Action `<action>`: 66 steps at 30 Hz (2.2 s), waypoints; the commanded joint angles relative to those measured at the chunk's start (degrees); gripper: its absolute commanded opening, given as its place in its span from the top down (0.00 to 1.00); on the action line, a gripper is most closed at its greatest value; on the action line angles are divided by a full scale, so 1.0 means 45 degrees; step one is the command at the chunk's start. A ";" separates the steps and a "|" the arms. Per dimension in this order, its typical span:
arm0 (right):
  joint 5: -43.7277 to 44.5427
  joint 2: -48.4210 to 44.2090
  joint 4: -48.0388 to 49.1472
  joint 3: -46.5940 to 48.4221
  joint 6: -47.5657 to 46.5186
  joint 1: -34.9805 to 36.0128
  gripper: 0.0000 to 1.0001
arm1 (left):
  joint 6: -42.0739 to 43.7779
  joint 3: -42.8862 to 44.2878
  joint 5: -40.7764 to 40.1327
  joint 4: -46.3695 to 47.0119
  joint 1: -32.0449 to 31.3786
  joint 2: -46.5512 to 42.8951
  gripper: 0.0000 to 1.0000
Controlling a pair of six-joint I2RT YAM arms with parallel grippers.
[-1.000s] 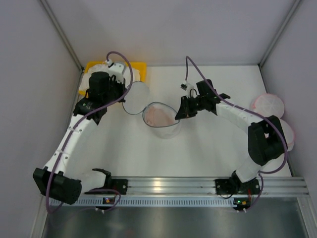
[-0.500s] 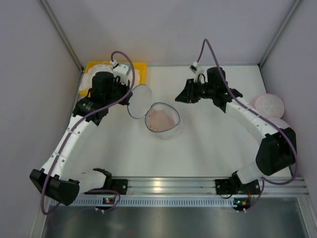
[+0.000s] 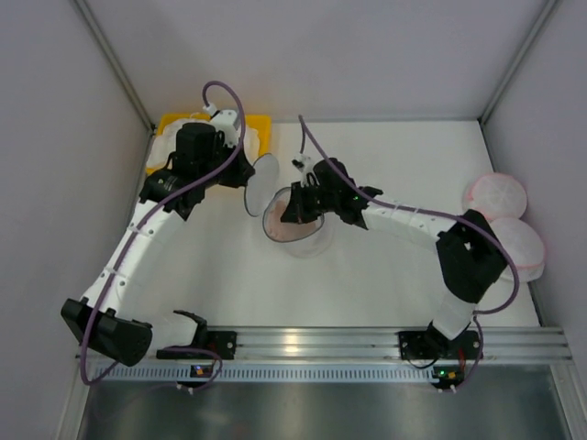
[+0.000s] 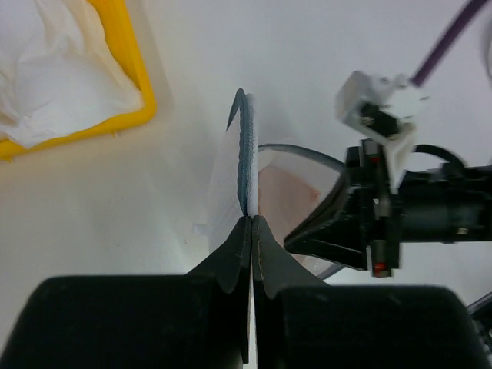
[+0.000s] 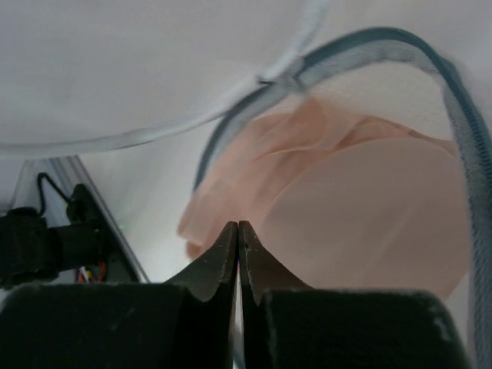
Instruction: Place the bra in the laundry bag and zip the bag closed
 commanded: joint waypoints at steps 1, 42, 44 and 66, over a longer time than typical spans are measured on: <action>0.1214 0.1075 0.1645 0.0167 0.0362 0.0394 1.00 | -0.0960 0.0556 0.0630 0.0158 0.0128 -0.0020 1.00; -0.3471 -0.2123 -0.3956 0.0988 -0.3093 -0.5555 0.67 | 0.5339 -0.0243 -0.3623 0.1582 -0.2876 0.1092 1.00; -0.3491 -0.2183 -0.4365 0.1124 -0.3521 -0.6396 0.67 | 0.6124 -0.0885 -0.4441 0.2147 -0.3911 0.1267 1.00; -0.7532 0.2599 -0.5852 0.5731 -0.5438 -0.7262 0.13 | 1.9174 -1.2490 0.1040 0.6429 -0.8426 -0.7322 1.00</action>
